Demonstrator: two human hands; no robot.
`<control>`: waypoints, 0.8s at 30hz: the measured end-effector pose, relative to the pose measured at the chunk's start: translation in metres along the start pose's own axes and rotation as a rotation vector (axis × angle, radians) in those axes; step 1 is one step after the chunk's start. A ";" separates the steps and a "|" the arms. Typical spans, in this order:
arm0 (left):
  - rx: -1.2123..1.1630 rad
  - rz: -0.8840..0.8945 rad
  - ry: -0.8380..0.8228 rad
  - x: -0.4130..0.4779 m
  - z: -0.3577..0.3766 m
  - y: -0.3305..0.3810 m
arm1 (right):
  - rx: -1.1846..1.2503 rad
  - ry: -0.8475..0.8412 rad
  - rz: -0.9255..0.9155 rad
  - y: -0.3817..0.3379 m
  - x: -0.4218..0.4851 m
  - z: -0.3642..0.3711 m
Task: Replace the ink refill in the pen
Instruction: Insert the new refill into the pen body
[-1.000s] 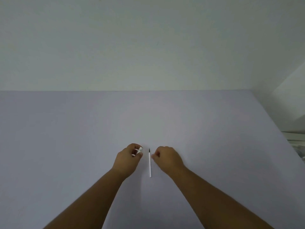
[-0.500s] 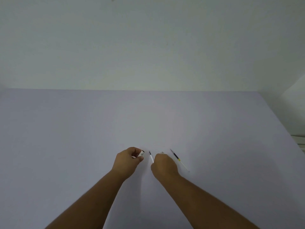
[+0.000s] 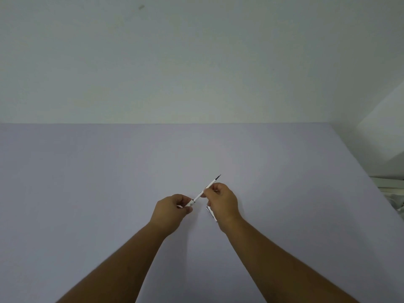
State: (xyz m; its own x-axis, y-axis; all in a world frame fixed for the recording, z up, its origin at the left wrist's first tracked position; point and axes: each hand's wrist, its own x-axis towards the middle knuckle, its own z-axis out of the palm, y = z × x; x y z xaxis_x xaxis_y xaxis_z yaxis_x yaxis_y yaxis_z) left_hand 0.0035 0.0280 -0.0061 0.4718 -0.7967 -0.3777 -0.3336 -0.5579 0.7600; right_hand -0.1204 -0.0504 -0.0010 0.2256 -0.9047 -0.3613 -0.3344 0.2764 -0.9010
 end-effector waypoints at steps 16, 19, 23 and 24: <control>-0.010 0.083 -0.017 -0.001 0.011 0.023 | 0.030 -0.126 -0.045 -0.007 0.007 -0.027; -0.030 0.090 -0.034 -0.001 0.012 0.023 | 0.003 -0.150 -0.033 -0.006 0.009 -0.030; -0.045 0.075 -0.092 -0.001 0.013 0.023 | -0.039 -0.188 -0.038 -0.005 0.013 -0.035; -0.052 0.069 -0.103 -0.001 0.014 0.023 | -0.043 -0.204 -0.036 -0.005 0.013 -0.036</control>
State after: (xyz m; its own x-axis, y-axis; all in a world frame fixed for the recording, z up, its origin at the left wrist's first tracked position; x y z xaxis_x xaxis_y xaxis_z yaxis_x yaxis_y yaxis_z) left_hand -0.0160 0.0126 0.0040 0.3618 -0.8540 -0.3738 -0.3187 -0.4901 0.8113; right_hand -0.1489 -0.0756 0.0073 0.4173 -0.8283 -0.3739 -0.3608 0.2266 -0.9047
